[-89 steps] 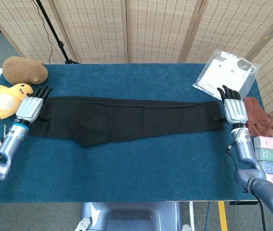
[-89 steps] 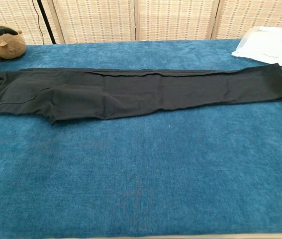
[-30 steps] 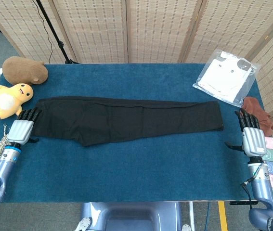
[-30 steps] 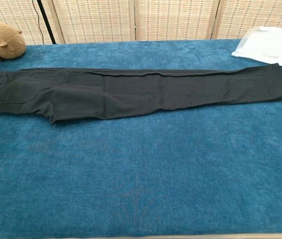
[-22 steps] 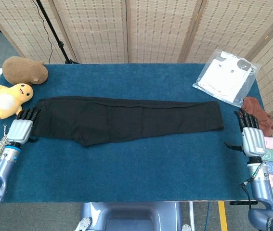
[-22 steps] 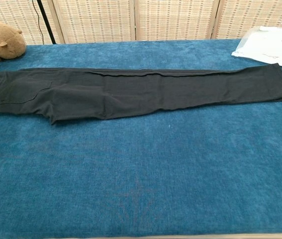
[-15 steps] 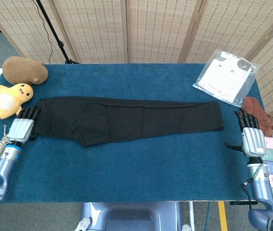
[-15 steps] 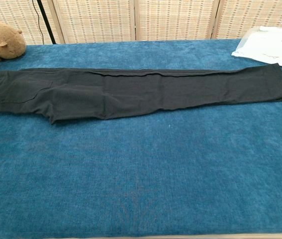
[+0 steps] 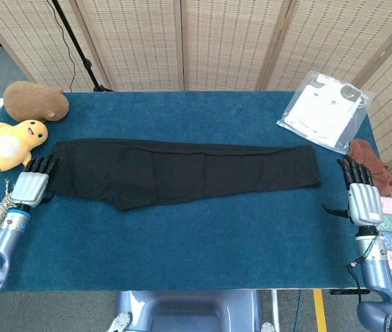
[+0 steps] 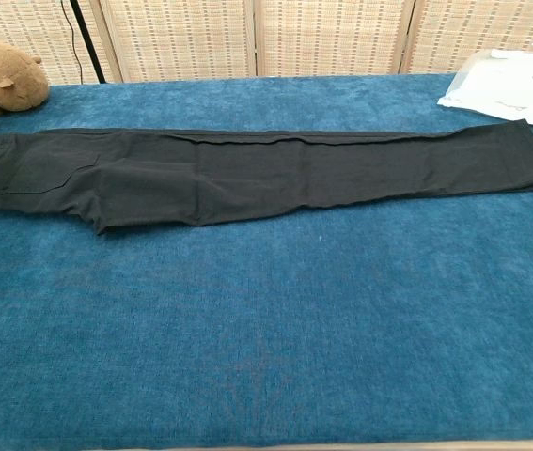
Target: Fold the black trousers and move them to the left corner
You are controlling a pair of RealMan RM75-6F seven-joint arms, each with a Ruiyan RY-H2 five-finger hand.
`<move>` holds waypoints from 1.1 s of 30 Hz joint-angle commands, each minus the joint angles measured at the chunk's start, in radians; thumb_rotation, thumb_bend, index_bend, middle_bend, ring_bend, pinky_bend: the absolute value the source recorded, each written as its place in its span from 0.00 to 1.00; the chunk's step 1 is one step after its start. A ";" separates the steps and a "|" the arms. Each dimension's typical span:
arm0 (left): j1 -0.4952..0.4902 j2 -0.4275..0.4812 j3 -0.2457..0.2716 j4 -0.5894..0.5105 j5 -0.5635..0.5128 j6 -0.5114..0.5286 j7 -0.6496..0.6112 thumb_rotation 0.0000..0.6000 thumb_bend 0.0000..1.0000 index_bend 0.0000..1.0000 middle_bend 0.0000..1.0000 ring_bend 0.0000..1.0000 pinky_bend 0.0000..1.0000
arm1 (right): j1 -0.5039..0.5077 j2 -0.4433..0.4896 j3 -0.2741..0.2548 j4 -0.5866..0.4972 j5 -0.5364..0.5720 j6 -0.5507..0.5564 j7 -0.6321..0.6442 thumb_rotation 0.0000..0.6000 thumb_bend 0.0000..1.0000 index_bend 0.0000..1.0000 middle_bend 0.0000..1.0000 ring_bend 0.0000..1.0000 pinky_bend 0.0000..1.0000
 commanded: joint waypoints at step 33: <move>-0.041 -0.007 0.024 0.016 0.026 -0.095 0.024 1.00 0.41 0.44 0.13 0.16 0.13 | -0.006 0.017 0.002 -0.038 -0.013 0.011 0.012 1.00 0.00 0.00 0.00 0.00 0.01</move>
